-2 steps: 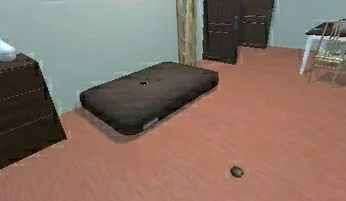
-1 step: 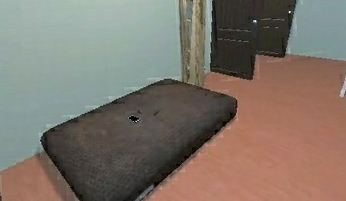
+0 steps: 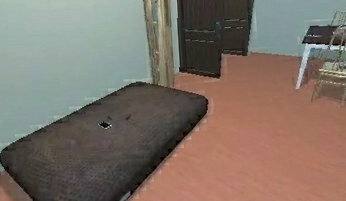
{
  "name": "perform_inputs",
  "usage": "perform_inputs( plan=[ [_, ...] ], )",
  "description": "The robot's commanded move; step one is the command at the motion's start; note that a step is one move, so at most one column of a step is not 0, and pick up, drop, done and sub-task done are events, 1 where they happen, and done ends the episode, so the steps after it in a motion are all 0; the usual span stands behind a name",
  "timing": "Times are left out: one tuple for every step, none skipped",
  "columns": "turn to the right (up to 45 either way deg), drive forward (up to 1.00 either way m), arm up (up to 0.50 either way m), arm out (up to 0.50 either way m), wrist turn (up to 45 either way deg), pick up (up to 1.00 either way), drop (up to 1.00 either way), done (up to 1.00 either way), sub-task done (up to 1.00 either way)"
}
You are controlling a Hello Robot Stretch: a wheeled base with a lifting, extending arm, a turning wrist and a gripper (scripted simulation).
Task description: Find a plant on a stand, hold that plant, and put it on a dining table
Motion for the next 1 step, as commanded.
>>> perform_inputs(
  plan=[
    [0.0, 0.2, 0.0, 0.0, 0.0, 0.0, 0.0, 0.0, 0.0]
  ],
)
